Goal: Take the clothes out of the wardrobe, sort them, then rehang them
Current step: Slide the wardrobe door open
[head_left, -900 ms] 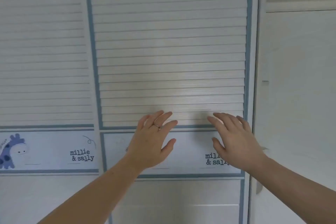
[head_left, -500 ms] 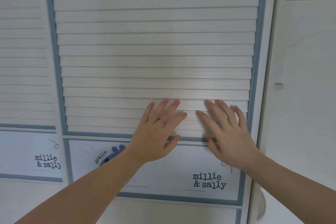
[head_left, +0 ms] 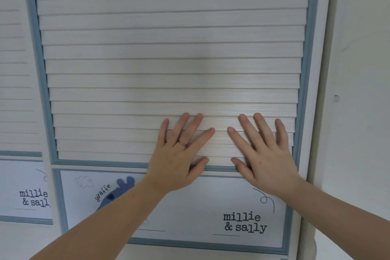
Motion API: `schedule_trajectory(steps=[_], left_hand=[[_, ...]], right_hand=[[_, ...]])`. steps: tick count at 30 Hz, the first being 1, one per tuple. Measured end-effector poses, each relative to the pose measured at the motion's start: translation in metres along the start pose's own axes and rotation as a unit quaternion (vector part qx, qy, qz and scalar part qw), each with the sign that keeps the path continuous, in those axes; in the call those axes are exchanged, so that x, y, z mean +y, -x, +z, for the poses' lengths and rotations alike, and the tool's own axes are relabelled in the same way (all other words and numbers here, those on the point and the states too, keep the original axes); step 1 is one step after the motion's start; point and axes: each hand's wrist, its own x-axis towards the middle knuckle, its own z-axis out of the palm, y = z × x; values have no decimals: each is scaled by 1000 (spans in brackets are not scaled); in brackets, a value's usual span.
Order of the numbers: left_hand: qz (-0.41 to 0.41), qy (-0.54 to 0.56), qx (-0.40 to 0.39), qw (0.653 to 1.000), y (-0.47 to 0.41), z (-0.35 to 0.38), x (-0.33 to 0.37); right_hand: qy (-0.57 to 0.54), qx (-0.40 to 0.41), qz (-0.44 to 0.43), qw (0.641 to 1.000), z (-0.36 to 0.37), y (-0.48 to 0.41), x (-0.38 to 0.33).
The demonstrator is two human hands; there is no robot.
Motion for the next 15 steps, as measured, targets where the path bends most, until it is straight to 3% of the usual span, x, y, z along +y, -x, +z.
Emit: schedule_trajectory(steps=[15], left_hand=[[-7,-27,-13,1000,25,-12,-47]], right_hand=[[-35,17,-14,999,7,-29,-46]])
